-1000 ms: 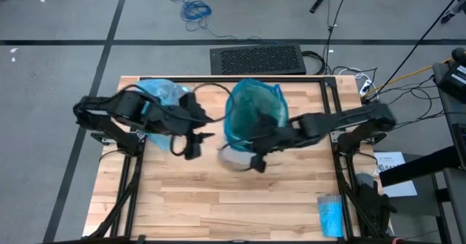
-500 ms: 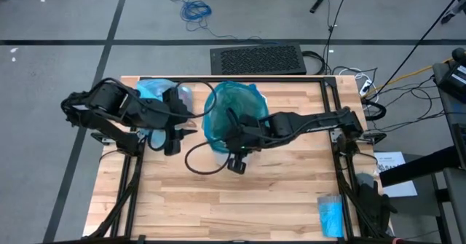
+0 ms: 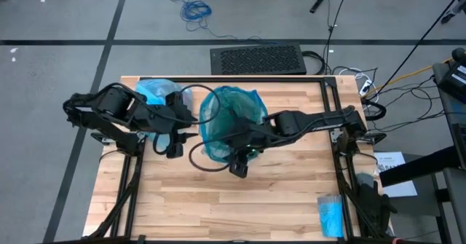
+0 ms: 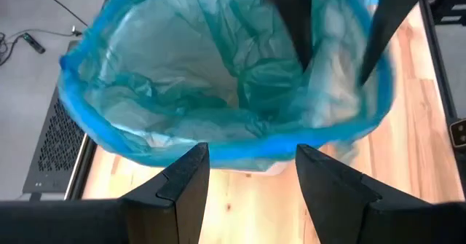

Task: Place trash/remove bag and relplace
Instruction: Insert the new blue trash bag into the white trash bin

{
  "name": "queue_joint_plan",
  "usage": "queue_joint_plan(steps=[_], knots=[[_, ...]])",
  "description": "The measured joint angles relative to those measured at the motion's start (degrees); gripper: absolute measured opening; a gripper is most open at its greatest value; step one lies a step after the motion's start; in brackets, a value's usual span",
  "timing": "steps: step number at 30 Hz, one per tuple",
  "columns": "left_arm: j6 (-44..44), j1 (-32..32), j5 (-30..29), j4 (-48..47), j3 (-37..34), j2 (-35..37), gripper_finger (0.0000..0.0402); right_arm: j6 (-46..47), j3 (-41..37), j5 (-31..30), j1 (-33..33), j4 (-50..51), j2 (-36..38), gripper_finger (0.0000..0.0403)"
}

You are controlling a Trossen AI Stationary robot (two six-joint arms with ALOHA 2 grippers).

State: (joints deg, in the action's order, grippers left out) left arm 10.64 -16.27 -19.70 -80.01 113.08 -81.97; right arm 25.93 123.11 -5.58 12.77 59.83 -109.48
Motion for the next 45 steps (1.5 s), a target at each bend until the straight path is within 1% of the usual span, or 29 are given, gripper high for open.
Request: queue_joint_plan(steps=[3, 9, 15, 20, 23, 25, 30, 33, 36, 39, 40, 45], knots=[[0.6, 0.0, 0.0, 0.3, -0.7, 0.0, 0.0201, 0.3, 0.1, 0.0, 0.3, -0.8, 1.5, 0.0193], [-0.7, 0.0, 0.0, 2.3, -1.1, 0.0, 0.0201, 0.1, 0.1, -0.1, 0.5, -1.5, 2.9, 0.0193], [-2.0, 0.0, 0.0, 3.6, -1.1, 0.0, 0.0201, 0.4, 0.0, -0.4, 0.3, 1.6, 1.6, 0.0193], [-2.0, 0.0, 0.0, 3.7, -1.1, 0.0, 0.0201, 0.4, 0.0, -0.6, 0.3, 1.0, 1.5, 0.0193], [-2.2, 0.0, 0.0, 5.3, -1.1, 0.0, 0.0201, 0.4, 0.0, -0.9, 0.3, 0.8, 1.8, 0.0193], [-2.6, 0.0, 0.0, 6.7, -1.1, 0.0, 0.0201, 0.4, 0.0, -3.0, 0.3, 1.0, 2.3, 0.0193], [-4.4, 0.4, -0.7, 9.8, -1.1, -0.1, 0.0201, -0.5, 0.0, -11.4, -0.2, 1.3, 4.2, 0.0193], [-6.5, 1.7, -1.5, 12.8, -1.6, -0.5, 0.0201, -1.6, 0.0, -15.5, -2.0, 2.4, 5.4, 0.0187], [-8.8, 3.6, -1.1, 17.1, -3.5, -0.5, 0.0201, -2.9, 0.0, -16.6, -5.8, 4.7, 6.1, 0.017], [-10.7, 6.3, 1.8, 19.8, -5.8, -0.5, 0.0201, -4.9, 0.0, -16.6, -9.7, 7.0, 6.5, 0.0149], [-11.0, 7.5, 2.9, 20.3, -6.6, -0.5, 0.0201, -5.6, 0.0, -16.2, -11.0, 7.3, 6.6, 0.0142], [-11.0, 13.6, 5.8, 20.6, -10.2, -0.6, 0.0201, -10.2, 0.0, -10.1, -17.0, 9.4, 7.0, 0.0118]])
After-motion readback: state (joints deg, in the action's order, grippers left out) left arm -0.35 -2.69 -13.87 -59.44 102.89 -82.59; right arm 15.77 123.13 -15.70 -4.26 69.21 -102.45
